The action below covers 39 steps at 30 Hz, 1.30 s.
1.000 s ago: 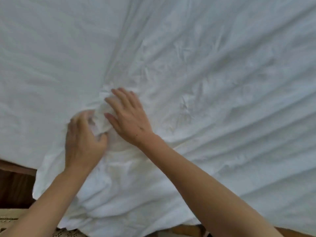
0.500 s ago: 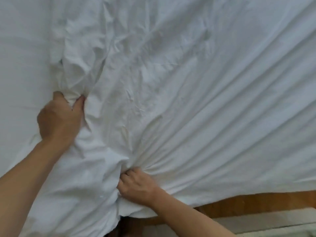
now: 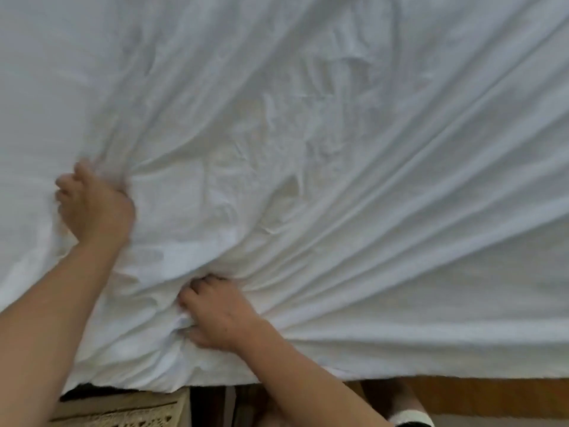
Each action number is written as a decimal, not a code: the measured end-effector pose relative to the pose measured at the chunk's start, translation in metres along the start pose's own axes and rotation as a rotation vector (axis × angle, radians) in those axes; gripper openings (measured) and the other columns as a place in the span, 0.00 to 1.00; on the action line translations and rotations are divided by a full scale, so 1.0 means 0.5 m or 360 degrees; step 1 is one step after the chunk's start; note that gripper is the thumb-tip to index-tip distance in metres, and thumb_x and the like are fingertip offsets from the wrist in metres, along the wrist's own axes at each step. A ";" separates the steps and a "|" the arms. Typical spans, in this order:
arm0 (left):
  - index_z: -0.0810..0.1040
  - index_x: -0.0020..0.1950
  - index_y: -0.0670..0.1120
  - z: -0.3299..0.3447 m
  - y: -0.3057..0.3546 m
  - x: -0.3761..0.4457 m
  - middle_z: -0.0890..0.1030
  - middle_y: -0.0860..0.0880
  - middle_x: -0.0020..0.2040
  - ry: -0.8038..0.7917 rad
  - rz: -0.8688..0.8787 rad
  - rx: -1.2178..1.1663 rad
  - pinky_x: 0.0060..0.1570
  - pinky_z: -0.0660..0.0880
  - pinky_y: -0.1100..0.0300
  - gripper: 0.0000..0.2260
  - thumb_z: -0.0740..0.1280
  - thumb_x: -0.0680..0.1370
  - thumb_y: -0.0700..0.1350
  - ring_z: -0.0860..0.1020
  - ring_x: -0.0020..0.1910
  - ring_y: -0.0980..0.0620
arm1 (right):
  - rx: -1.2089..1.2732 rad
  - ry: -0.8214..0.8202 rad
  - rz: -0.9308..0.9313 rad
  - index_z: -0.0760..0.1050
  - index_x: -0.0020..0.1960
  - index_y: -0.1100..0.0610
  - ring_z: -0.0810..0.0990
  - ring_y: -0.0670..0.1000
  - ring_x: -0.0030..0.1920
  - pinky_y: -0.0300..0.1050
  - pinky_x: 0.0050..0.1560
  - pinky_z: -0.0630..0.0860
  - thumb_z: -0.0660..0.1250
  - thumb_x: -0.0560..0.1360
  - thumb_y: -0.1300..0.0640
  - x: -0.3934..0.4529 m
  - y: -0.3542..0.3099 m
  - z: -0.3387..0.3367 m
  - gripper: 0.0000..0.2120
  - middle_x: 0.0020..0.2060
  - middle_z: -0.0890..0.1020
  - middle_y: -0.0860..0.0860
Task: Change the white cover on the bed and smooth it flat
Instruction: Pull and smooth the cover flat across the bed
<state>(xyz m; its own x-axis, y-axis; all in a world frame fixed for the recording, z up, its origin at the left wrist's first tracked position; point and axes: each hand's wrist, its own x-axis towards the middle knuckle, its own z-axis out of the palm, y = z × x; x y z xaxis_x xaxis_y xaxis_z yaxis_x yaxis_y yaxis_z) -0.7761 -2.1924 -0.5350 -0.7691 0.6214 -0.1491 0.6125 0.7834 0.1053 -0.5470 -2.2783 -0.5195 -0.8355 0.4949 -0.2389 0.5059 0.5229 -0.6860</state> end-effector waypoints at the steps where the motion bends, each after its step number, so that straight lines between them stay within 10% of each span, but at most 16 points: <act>1: 0.64 0.70 0.42 -0.023 0.025 -0.025 0.68 0.34 0.65 -0.0003 0.0035 -0.0040 0.61 0.67 0.38 0.24 0.61 0.75 0.43 0.69 0.61 0.32 | 0.0197 0.0070 -0.0050 0.75 0.55 0.60 0.76 0.59 0.49 0.51 0.51 0.70 0.76 0.67 0.47 -0.007 0.005 -0.006 0.24 0.48 0.79 0.59; 10: 0.62 0.72 0.41 -0.043 -0.033 -0.001 0.72 0.35 0.66 -0.0067 -0.0016 -0.0126 0.69 0.60 0.38 0.36 0.64 0.73 0.64 0.69 0.66 0.35 | -0.0096 0.1154 0.0182 0.78 0.56 0.63 0.72 0.57 0.55 0.49 0.56 0.70 0.64 0.76 0.57 0.126 0.107 -0.164 0.13 0.54 0.79 0.59; 23: 0.67 0.69 0.40 -0.025 0.023 0.040 0.72 0.39 0.62 -0.0055 0.0148 -0.0414 0.64 0.65 0.47 0.38 0.69 0.70 0.65 0.70 0.62 0.39 | -0.1031 0.0427 -0.0408 0.63 0.74 0.58 0.64 0.61 0.73 0.58 0.74 0.53 0.64 0.68 0.33 0.492 0.243 -0.390 0.43 0.72 0.66 0.61; 26: 0.70 0.65 0.39 -0.012 0.075 0.028 0.76 0.39 0.58 -0.0106 0.0120 -0.0421 0.58 0.68 0.48 0.38 0.69 0.68 0.67 0.74 0.57 0.39 | -0.1197 0.0248 -0.0578 0.75 0.62 0.60 0.75 0.59 0.63 0.56 0.71 0.58 0.59 0.70 0.29 0.546 0.270 -0.388 0.38 0.58 0.79 0.59; 30: 0.66 0.44 0.45 -0.013 0.091 0.024 0.81 0.38 0.42 -0.0194 0.0259 -0.0394 0.38 0.68 0.51 0.22 0.65 0.74 0.64 0.79 0.43 0.36 | -0.1160 0.0539 -0.0647 0.76 0.36 0.59 0.80 0.58 0.31 0.46 0.39 0.72 0.59 0.74 0.34 0.558 0.284 -0.358 0.28 0.29 0.80 0.56; 39: 0.61 0.36 0.46 -0.139 -0.125 0.142 0.72 0.36 0.23 0.0352 0.0660 -0.0378 0.28 0.62 0.57 0.19 0.58 0.78 0.59 0.73 0.22 0.37 | -0.0887 0.1097 -0.0759 0.68 0.27 0.56 0.75 0.58 0.22 0.39 0.25 0.64 0.65 0.70 0.39 0.700 0.018 -0.357 0.23 0.20 0.75 0.53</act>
<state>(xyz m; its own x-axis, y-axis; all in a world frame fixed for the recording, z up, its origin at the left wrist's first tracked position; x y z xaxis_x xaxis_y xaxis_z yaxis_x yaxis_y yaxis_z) -0.8817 -2.1963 -0.4836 -0.5065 0.8471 0.1607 0.8352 0.4358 0.3354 -0.7964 -1.9764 -0.4865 -0.7598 0.3507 0.5474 0.3267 0.9339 -0.1449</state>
